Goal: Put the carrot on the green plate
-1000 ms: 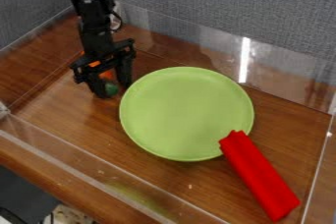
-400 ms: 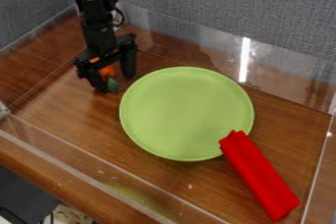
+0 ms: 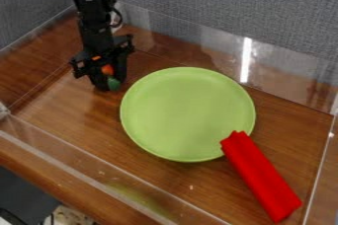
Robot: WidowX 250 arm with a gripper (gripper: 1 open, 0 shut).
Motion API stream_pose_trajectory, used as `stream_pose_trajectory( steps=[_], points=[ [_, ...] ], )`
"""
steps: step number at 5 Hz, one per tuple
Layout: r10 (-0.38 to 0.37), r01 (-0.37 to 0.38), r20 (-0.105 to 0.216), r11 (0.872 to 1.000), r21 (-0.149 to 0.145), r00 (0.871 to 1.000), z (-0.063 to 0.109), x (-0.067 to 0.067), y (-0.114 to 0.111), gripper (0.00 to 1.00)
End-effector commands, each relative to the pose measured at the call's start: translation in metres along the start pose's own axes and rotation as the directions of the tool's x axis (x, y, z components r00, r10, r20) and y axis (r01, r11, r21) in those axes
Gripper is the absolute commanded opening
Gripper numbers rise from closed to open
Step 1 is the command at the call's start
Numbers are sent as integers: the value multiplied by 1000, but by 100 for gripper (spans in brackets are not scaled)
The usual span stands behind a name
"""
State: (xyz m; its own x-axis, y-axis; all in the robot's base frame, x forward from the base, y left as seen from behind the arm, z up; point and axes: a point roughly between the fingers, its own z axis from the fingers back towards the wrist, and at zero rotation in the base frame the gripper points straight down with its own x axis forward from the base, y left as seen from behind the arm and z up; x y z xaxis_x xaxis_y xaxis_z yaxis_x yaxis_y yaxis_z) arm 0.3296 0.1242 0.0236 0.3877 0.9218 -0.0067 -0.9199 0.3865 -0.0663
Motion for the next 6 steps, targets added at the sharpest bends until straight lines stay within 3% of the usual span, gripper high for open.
stream_pose_trajectory(
  steps=[1, 2, 3, 4, 6],
  points=[
    [-6, 7, 33, 999, -48, 999, 35, -3, -7, 0],
    [-12, 15, 39, 997, -73, 999, 64, -11, -11, 0],
    [-10, 15, 55, 994, -105, 998, 101, -30, -19, 0],
    [-52, 56, 44, 991, -120, 998, 121, -66, -26, 0],
    [-56, 59, 35, 995, -86, 998, 108, -143, -15, 0]
  ],
)
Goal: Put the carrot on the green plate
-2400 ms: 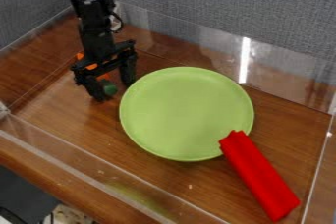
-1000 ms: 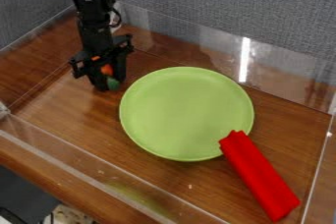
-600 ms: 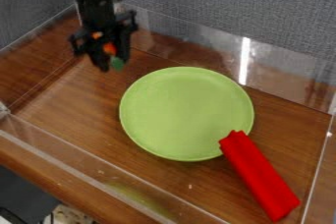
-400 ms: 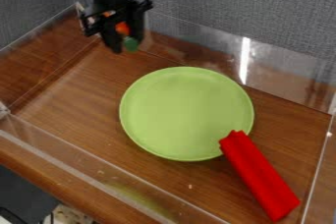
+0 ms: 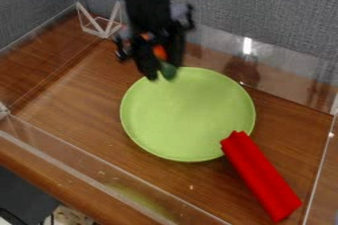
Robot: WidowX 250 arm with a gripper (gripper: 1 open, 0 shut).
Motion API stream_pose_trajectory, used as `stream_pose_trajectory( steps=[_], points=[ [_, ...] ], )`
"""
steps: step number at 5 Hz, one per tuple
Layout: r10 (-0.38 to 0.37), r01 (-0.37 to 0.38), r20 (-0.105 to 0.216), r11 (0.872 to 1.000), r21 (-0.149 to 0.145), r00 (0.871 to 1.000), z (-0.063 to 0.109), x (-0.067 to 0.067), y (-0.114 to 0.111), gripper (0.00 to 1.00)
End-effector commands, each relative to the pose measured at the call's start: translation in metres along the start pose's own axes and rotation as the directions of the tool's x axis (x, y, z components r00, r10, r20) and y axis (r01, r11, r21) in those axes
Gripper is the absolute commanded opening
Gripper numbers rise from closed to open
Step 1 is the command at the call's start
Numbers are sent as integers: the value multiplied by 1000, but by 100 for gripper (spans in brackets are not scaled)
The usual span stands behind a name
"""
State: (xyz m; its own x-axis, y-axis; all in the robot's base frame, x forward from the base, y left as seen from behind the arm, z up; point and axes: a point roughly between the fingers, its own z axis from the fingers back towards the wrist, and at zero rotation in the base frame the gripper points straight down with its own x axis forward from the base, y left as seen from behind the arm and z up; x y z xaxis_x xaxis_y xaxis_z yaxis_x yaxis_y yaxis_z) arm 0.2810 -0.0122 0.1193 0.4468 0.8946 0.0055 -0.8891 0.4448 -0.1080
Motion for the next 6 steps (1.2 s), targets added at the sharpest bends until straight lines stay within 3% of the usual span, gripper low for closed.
stream_pose_trajectory(
  steps=[1, 2, 3, 5, 6],
  points=[
    [-27, 27, 15, 999, -35, 1000, 0, -22, -9, 0],
    [-53, 53, 5, 998, -27, 999, -14, -45, -8, 0],
    [-37, 37, 9, 999, -20, 999, -34, -42, -1, 0],
    [20, -20, 0, 1000, -24, 1000, -60, -7, -1, 0],
    [-1, 2, 7, 998, -59, 1000, -60, 2, -5, 0]
  ],
)
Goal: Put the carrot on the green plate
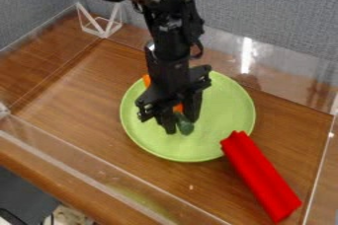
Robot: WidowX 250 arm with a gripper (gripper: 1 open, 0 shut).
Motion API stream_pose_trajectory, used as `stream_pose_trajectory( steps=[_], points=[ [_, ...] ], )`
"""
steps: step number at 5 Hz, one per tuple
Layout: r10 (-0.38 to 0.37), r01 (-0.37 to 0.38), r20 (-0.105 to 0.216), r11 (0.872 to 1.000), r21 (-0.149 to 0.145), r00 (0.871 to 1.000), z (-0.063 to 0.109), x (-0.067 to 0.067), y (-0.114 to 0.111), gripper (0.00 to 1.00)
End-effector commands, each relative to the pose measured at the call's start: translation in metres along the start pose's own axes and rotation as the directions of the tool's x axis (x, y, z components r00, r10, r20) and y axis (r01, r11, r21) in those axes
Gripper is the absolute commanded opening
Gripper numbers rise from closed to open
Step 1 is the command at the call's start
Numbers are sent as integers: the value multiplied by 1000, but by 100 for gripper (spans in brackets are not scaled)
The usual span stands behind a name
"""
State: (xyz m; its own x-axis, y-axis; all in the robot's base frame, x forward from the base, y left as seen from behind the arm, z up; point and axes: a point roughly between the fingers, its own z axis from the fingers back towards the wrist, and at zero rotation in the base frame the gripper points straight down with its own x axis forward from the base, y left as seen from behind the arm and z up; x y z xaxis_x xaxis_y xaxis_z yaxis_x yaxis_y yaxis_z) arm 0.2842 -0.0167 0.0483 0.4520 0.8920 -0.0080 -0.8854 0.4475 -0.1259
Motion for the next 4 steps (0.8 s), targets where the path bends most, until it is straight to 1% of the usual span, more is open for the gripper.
stream_pose_trajectory(
  steps=[1, 2, 3, 4],
  points=[
    [-29, 31, 24, 997, -73, 999, 18, 2, -10, 0],
    [-58, 61, 34, 993, -101, 998, 24, -4, -12, 0],
    [-81, 87, 51, 988, -128, 995, 29, -11, -12, 0],
    [-96, 108, 84, 984, -145, 992, 29, -15, -13, 100]
  ],
)
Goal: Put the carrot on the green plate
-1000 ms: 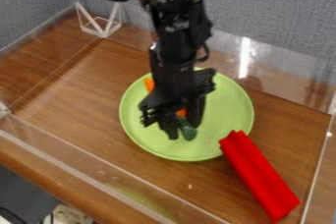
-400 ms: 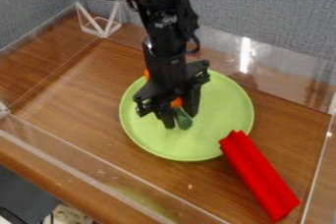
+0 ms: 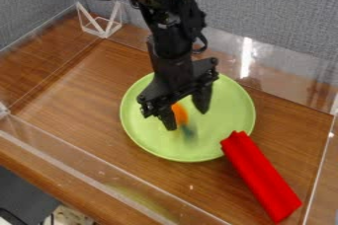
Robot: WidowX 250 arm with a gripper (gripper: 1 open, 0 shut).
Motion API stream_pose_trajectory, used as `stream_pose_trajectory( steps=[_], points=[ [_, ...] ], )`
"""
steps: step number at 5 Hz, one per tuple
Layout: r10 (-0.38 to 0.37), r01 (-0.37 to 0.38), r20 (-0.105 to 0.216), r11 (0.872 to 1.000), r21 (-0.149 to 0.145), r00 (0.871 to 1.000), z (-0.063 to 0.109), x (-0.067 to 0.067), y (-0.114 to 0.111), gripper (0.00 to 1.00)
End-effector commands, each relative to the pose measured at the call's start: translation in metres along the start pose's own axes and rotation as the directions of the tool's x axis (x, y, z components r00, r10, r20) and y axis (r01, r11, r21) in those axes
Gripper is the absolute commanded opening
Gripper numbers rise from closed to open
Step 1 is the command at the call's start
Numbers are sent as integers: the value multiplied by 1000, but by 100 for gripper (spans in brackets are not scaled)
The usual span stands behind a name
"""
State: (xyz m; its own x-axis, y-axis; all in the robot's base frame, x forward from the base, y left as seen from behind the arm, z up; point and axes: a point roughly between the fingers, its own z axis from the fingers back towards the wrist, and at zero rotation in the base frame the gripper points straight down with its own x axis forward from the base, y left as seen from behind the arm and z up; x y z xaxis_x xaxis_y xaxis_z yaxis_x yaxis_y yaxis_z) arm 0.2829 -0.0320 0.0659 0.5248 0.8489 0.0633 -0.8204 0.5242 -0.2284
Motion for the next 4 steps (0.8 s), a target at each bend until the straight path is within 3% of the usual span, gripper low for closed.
stream_pose_trajectory(
  steps=[1, 2, 3, 4],
  points=[
    [9, -7, 46, 999, -44, 999, 5, 8, -7, 0],
    [-4, 8, 89, 999, -42, 996, -4, 13, -6, 0],
    [-12, 16, 126, 999, -34, 992, -7, 14, -3, 100],
    [-19, 22, 154, 1000, -22, 988, -4, 12, -3, 100]
  ],
)
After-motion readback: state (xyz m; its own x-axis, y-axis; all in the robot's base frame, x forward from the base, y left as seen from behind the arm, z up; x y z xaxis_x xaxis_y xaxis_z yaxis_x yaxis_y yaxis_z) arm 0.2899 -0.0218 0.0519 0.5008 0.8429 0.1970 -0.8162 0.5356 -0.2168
